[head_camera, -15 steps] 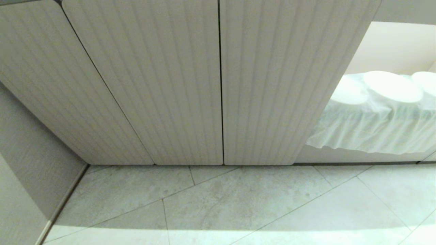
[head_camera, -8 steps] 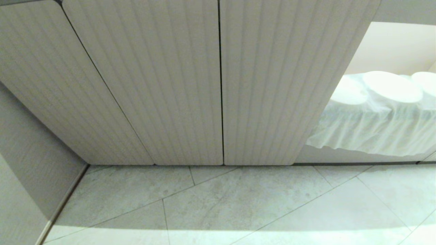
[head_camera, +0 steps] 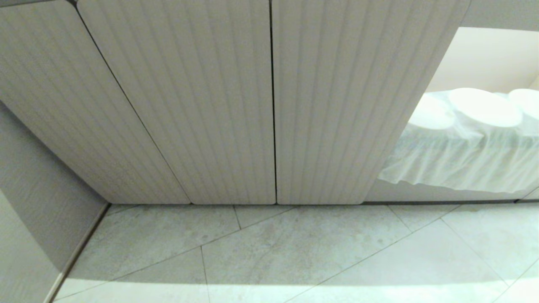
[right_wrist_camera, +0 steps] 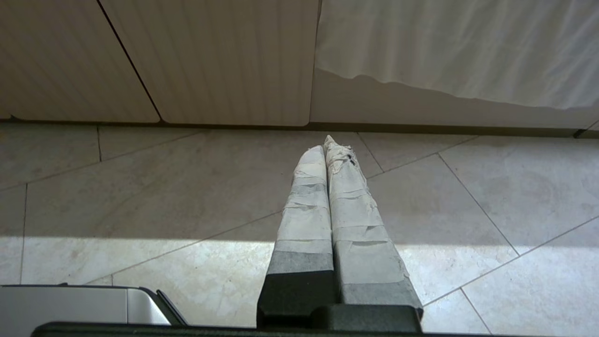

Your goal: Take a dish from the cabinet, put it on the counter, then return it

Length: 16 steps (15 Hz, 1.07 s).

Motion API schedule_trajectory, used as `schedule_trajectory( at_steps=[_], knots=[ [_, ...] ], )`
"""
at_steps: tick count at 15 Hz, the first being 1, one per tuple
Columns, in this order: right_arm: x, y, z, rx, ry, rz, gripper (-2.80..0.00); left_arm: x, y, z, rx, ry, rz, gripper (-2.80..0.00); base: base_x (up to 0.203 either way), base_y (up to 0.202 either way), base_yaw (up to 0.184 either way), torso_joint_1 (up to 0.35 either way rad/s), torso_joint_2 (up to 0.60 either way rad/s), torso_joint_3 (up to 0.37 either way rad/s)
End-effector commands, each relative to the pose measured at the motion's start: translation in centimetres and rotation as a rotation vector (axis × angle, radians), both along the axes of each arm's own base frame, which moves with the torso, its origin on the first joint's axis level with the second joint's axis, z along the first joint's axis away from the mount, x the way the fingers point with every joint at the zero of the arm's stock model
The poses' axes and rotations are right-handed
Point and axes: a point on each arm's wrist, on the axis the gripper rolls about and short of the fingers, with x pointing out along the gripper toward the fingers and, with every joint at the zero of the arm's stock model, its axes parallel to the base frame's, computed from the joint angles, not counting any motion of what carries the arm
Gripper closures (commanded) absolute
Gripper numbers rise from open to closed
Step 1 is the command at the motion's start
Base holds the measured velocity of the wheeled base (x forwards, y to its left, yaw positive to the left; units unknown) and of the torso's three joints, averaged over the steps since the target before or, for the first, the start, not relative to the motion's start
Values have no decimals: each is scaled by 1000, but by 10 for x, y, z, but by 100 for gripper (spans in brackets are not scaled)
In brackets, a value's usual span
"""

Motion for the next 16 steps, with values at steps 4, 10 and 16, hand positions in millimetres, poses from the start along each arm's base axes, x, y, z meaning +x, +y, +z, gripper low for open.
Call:
schedule_trajectory(
  at_steps=[4,10,16],
  knots=[
    [-2,0,-1,6,-20,-2,0,0,0,0,-1,-1,0,0,0,0,0,0,0,0],
    [-2,0,-1,-2,-20,-1,0,0,0,0,-1,-1,0,0,0,0,0,0,0,0],
    [-2,0,0,1,-22,-3,0,0,0,0,-1,-1,0,0,0,0,0,0,0,0]
  ],
)
